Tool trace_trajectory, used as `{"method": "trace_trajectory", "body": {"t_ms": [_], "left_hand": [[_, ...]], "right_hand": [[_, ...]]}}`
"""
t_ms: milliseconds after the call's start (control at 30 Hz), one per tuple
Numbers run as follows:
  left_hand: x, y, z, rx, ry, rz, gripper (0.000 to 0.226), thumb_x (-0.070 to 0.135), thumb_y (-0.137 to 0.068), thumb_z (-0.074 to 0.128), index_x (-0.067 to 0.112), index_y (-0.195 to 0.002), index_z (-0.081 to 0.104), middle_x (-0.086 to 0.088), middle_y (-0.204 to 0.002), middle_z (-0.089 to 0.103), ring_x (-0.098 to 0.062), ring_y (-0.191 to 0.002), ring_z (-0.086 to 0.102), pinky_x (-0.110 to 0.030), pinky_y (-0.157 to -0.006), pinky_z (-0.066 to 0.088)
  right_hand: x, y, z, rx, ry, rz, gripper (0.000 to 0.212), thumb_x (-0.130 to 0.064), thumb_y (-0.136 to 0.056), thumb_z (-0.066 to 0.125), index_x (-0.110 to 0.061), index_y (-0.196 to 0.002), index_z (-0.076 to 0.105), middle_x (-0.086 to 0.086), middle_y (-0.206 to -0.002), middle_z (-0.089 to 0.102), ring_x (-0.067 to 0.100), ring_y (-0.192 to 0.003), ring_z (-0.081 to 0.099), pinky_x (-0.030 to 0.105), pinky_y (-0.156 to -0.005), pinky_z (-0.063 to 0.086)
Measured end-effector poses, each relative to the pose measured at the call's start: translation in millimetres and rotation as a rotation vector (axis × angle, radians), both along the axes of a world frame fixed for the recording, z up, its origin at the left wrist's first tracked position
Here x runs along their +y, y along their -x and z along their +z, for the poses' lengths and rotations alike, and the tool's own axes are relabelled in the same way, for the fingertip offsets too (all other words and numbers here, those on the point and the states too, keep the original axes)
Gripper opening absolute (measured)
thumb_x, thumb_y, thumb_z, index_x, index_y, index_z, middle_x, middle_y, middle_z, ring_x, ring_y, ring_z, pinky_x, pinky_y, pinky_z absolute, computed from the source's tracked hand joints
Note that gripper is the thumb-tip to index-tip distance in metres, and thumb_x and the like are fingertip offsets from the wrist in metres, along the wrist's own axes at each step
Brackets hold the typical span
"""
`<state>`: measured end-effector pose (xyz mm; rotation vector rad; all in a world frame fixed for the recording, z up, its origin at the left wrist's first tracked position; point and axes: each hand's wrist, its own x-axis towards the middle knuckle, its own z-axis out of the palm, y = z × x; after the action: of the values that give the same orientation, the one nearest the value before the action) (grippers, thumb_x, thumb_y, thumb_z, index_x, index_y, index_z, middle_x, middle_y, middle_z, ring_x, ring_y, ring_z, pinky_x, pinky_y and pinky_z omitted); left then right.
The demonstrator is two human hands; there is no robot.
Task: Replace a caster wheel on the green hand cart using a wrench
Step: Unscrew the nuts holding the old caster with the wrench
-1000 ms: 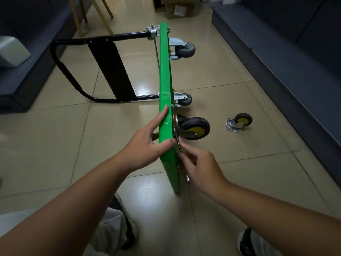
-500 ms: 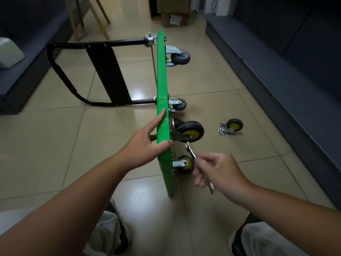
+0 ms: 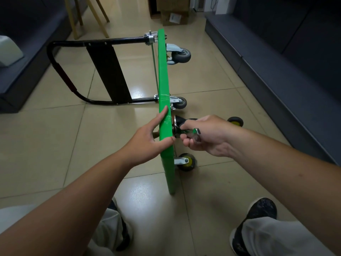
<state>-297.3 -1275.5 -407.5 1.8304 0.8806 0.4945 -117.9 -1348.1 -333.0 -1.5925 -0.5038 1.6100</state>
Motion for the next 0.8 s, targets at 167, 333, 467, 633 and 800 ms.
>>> {"method": "trace_trajectory", "body": {"t_ms": [167, 333, 467, 633, 800], "left_hand": [[0.6, -0.1, 1.1, 0.031, 0.001, -0.022, 0.088, 0.053, -0.079, 0.067, 0.065, -0.151, 0.016, 0.009, -0.166, 0.027, -0.023, -0.143, 0.045, -0.044, -0.108, 0.051], [0.7, -0.3, 0.6, 0.025, 0.014, -0.027, 0.085, 0.039, -0.091, 0.070, 0.061, -0.153, 0.017, 0.011, -0.166, 0.027, -0.025, -0.139, 0.049, -0.043, -0.105, 0.052], [1.2, 2.1, 0.6, 0.010, 0.027, -0.036, 0.089, 0.054, -0.079, 0.068, 0.064, -0.151, 0.017, 0.010, -0.167, 0.025, -0.024, -0.139, 0.049, -0.044, -0.104, 0.053], [0.5, 4.0, -0.7, -0.005, 0.027, -0.021, 0.089, 0.054, -0.077, 0.068, 0.064, -0.150, 0.019, 0.009, -0.166, 0.027, -0.023, -0.138, 0.050, -0.043, -0.104, 0.053], [-1.0, 3.7, 1.0, 0.002, 0.001, -0.005, 0.085, 0.034, -0.091, 0.070, 0.058, -0.154, 0.018, 0.016, -0.165, 0.025, -0.017, -0.141, 0.046, -0.043, -0.108, 0.050]], "right_hand": [[19.6, -6.3, 9.2, 0.011, 0.121, 0.166, 0.016, -0.012, -0.098, 0.056, 0.000, -0.089, 0.060, 0.005, -0.058, 0.061, 0.007, -0.051, 0.051, 0.011, -0.043, 0.046], [45.9, -9.7, 20.4, 0.063, 0.207, 0.252, 0.020, -0.020, -0.102, 0.051, -0.005, -0.092, 0.062, 0.005, -0.067, 0.058, 0.004, -0.050, 0.046, 0.007, -0.036, 0.038], [32.0, -5.6, 12.5, -0.041, 0.133, 0.307, 0.020, -0.016, -0.100, 0.052, -0.003, -0.092, 0.064, 0.000, -0.058, 0.058, 0.003, -0.052, 0.044, 0.008, -0.041, 0.035], [-18.3, 1.9, -30.7, -0.277, -0.169, 0.212, 0.022, -0.008, -0.099, 0.059, -0.003, -0.118, 0.067, 0.019, -0.074, 0.066, 0.020, -0.050, 0.056, 0.023, -0.043, 0.046], [-35.3, 16.1, -117.8, -0.532, -0.459, 0.139, 0.046, -0.012, -0.098, 0.062, -0.027, -0.141, 0.055, 0.005, -0.109, 0.075, 0.015, -0.083, 0.073, 0.032, -0.072, 0.062]]}}
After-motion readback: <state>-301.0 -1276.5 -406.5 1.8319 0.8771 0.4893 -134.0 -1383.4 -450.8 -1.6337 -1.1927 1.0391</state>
